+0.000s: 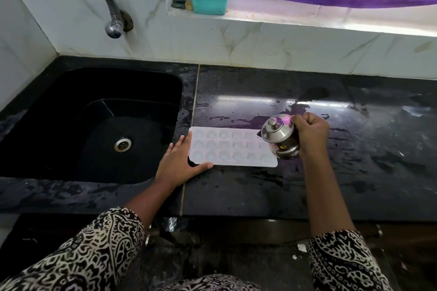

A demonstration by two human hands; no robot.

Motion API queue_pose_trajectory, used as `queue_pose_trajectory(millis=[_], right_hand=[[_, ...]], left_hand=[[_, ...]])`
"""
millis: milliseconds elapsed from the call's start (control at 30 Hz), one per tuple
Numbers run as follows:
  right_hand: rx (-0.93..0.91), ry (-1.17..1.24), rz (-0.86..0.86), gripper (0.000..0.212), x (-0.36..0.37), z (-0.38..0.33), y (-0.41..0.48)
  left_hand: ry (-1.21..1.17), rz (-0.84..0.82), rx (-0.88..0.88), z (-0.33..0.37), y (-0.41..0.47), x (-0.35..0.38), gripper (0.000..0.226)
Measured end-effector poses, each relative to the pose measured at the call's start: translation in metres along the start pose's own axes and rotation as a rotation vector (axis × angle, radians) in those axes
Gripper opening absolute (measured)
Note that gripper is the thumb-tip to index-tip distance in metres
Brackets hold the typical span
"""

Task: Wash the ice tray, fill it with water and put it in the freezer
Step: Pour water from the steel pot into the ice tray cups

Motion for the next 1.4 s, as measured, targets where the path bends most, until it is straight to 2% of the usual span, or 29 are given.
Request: queue_pose_trajectory(millis=[500, 1400], right_hand=[[-0.1, -0.169, -0.013, 0.032, -0.001, -0.001, -0.002], [-0.1, -0.078, -0.015, 0.034, -0.004, -0.007, 0.001]], left_hand=[[0.006, 0.006, 0.009, 0.0, 0.0, 0.0, 0.127], [0.002, 0.015, 0.003, -0.001, -0.001, 0.001, 0.128]])
Point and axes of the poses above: each hand's wrist, its own y-axis towards the middle knuckle, its own x-axis out of the palm, z = x × y, the point moved 1 cm from there along y, towards the middle knuckle
